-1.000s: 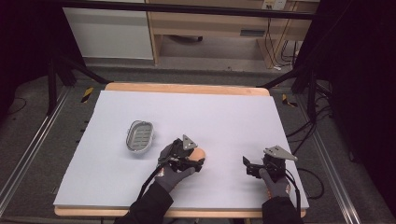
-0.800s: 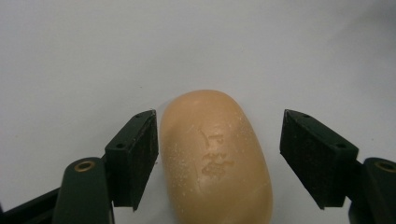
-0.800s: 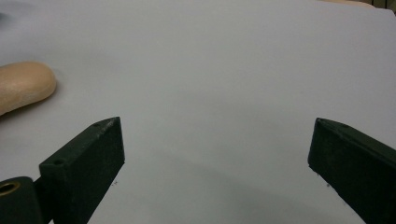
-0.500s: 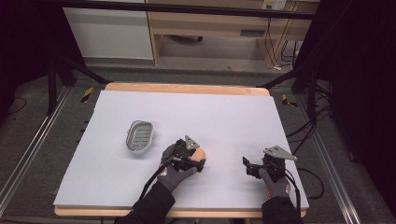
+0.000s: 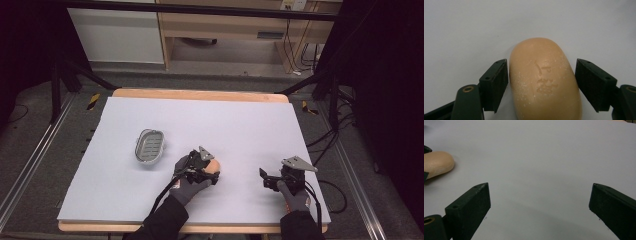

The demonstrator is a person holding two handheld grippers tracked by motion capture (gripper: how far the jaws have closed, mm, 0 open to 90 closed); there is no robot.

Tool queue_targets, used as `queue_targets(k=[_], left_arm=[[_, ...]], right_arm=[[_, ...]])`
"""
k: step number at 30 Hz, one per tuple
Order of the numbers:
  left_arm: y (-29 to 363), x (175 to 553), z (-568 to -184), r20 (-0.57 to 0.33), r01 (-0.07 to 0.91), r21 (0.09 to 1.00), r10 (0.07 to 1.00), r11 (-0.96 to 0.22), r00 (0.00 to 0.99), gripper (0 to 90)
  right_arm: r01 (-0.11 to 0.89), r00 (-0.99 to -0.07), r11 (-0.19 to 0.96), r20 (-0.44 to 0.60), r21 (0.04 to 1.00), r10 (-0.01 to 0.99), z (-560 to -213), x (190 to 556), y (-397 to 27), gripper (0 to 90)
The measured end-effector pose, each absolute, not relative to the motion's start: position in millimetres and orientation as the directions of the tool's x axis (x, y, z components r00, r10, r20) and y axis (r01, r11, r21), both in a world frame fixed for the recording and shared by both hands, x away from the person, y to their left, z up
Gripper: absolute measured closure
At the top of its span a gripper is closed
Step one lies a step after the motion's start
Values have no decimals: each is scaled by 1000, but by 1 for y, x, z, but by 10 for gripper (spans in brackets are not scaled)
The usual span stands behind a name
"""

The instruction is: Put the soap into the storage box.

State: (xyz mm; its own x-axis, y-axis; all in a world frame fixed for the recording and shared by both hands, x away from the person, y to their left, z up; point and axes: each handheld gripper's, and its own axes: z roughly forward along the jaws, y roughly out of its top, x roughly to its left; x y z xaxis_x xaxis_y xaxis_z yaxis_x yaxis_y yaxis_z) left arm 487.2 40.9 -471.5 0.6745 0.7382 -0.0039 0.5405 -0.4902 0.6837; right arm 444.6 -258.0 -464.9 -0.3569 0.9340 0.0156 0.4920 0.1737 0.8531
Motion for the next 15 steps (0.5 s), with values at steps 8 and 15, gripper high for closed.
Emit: queue_targets(k=[8,15], left_arm=[[40,488,-474,-22,555,676,741,-484,671,269],[43,487,-473,-33,561,670,736,-486,676,299]], right_arm=[[496,-360,171,22,852,933,-465,444,-258,40],[492,-362,179,13,852,932,-465,445,-258,40]])
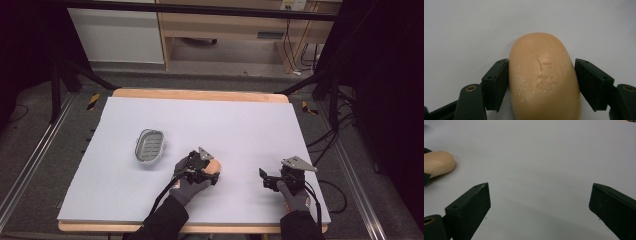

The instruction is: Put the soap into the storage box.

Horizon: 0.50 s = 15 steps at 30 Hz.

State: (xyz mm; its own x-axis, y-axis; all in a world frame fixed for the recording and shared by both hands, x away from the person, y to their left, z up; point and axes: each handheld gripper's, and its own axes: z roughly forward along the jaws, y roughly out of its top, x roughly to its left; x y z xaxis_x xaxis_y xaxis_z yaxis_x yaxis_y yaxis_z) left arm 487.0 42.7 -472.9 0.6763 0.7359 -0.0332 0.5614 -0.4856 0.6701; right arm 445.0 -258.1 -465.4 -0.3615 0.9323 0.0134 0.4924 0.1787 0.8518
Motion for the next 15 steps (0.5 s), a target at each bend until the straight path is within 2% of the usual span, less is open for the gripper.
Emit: queue_targets(k=[15], left_arm=[[42,490,-473,-36,562,660,727,-498,686,305]], right_arm=[[497,-364,178,18,849,931,-466,445,-258,39]])
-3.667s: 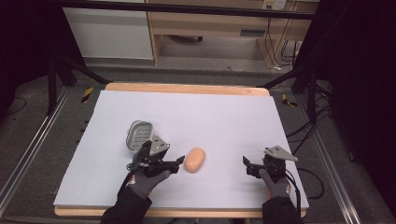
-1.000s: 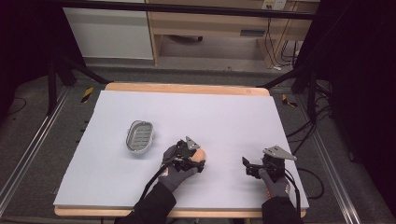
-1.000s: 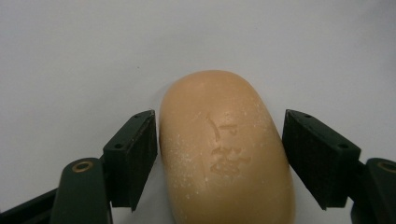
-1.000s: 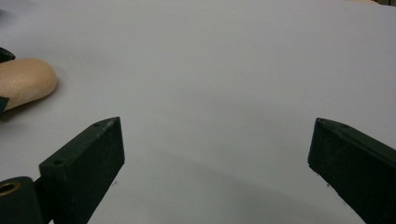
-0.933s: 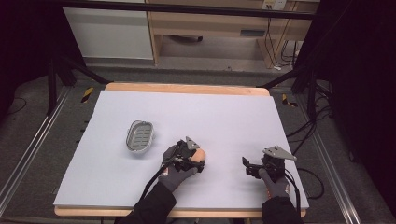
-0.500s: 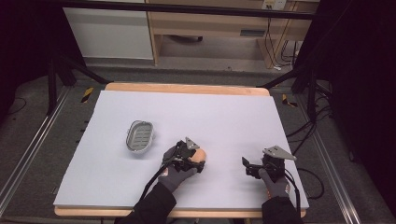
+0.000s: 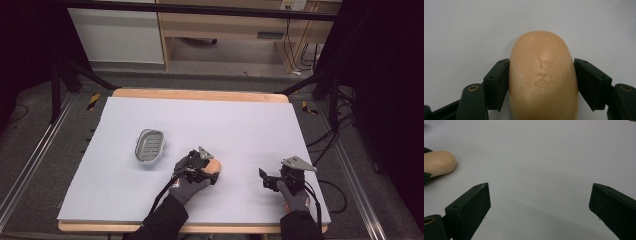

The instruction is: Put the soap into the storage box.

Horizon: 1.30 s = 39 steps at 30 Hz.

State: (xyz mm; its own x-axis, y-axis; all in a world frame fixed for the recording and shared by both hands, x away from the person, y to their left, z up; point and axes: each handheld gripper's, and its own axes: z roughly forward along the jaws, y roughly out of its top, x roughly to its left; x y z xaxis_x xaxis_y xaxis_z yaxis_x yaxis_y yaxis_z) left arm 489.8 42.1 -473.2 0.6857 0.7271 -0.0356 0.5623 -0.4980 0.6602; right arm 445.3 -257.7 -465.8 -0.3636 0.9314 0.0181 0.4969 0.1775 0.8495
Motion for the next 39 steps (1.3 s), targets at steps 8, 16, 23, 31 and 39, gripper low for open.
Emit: queue_targets(k=[8,16,23,31,39], left_arm=[[37,490,-474,0,551,644,720,-531,694,302],[37,489,-473,4,551,645,724,-529,690,317],[40,487,-470,-13,554,650,722,-519,692,317],[55,481,-453,-7,528,680,716,-508,698,318],[71,475,-438,-11,523,698,722,-490,691,318]], right_arm=[[500,-365,174,24,848,931,-466,445,-257,40],[502,-365,174,26,847,931,-465,445,-257,40],[495,-369,184,13,849,929,-466,445,-258,40],[495,-368,185,13,849,930,-466,445,-258,40],[498,-363,182,13,848,932,-466,445,-258,40]])
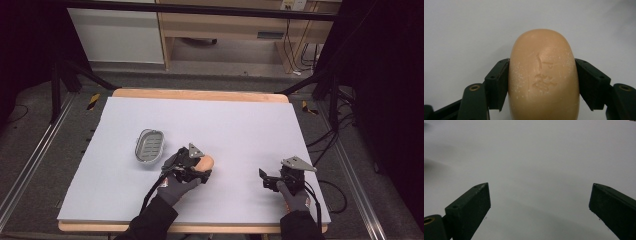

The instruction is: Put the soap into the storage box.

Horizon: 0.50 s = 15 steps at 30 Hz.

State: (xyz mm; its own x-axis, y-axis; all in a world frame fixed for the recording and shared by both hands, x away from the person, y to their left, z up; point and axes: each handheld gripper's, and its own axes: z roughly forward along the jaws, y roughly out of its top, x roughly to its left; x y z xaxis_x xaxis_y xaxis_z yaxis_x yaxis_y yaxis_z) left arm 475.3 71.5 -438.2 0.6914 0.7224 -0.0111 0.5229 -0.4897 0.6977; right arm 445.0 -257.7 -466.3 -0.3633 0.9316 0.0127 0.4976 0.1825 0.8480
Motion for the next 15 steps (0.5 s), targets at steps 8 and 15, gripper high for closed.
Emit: queue_targets(k=[8,15], left_arm=[[91,469,-428,-15,520,703,721,-485,693,318],[117,464,-424,-23,528,716,741,-456,672,318]], right_arm=[[494,-363,182,12,850,932,-466,445,-258,40],[492,-360,182,9,852,933,-467,444,-257,40]])
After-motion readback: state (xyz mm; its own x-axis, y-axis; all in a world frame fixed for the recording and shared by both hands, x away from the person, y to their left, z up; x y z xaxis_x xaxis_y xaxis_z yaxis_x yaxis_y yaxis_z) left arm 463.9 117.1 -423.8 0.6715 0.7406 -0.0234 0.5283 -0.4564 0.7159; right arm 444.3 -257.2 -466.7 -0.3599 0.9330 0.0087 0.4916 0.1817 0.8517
